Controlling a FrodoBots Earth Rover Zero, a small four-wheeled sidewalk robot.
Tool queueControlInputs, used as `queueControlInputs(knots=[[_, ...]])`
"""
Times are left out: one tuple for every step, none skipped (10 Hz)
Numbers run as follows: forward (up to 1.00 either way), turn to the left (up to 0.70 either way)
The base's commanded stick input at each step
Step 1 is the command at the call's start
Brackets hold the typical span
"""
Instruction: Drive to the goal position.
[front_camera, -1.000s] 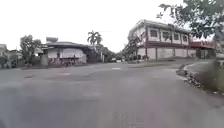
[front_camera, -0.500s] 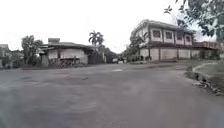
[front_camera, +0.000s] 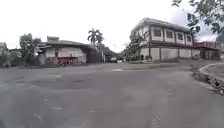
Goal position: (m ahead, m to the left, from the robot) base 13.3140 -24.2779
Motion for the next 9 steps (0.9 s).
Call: queueControlInputs(knots=[[1.00, -0.37], [1.00, -0.37], [1.00, -0.37], [1.00, -0.37], [1.00, -0.37], [1.00, -0.37], [1.00, -0.37], [1.00, -0.37], [1.00, -0.37]])
